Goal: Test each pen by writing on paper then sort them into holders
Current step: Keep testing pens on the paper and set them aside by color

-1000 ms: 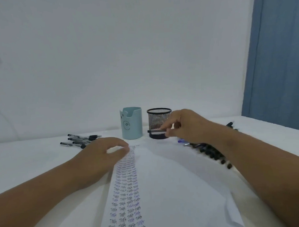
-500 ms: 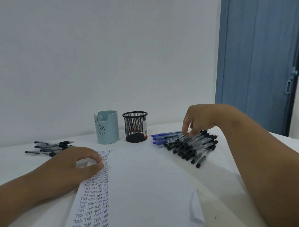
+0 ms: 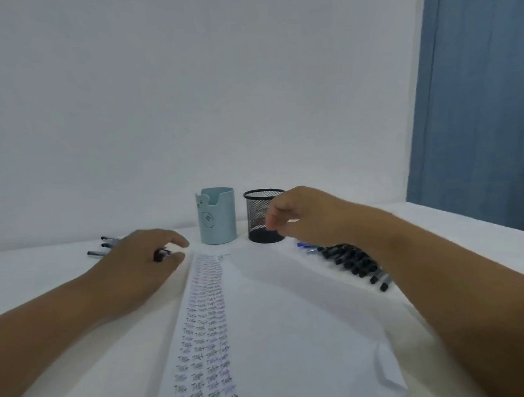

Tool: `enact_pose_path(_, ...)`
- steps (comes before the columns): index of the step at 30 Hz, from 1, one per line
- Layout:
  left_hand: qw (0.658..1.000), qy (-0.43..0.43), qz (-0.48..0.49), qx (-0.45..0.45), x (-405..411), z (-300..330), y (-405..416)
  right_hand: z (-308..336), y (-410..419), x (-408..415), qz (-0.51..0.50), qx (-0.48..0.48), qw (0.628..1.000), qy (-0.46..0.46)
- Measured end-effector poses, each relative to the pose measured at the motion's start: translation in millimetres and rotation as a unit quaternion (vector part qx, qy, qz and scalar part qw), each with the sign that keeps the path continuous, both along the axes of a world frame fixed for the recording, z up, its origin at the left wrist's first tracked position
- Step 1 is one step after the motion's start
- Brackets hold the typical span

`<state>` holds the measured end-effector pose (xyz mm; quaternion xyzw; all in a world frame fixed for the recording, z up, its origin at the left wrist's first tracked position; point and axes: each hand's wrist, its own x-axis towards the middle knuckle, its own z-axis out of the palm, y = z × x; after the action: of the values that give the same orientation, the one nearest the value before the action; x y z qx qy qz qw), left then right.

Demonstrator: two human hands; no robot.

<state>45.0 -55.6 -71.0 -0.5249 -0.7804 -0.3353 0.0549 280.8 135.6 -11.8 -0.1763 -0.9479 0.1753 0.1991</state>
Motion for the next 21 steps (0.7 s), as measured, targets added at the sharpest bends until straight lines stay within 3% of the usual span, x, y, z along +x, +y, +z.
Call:
enact_pose_path(3,0.996,0.043,0.064,-0.045,-26.7,-3.0,1.6,-26.8,-20.8,-37.7,0.054,0.018,0.998,0.008)
enact_pose_path(6,0.988,0.058,0.094,-0.103,-44.9,-6.7,0.1,-44.5,-28.0,-56.4,0.082,0.074,0.992,-0.056)
enact_pose_path(12,0.975,0.151,0.129,-0.104,-52.1,-1.5,5.3,-27.9,-29.2,-73.9,0.096,0.106,0.977,-0.161)
enact_pose_path(15,0.980,0.143,0.120,-0.067,-55.8,-1.2,6.0,-14.3,-29.8,-85.1,0.091,0.110,0.969,-0.201)
enact_pose_path(18,0.987,0.134,0.086,-0.026,-56.3,-1.9,3.0,-16.2,-28.7,-90.6,0.074,0.090,0.975,-0.189)
enact_pose_path(21,0.992,0.112,0.060,-0.017,-56.1,-0.8,-1.3,-39.4,-25.3,-89.3,0.057,0.122,0.987,-0.086)
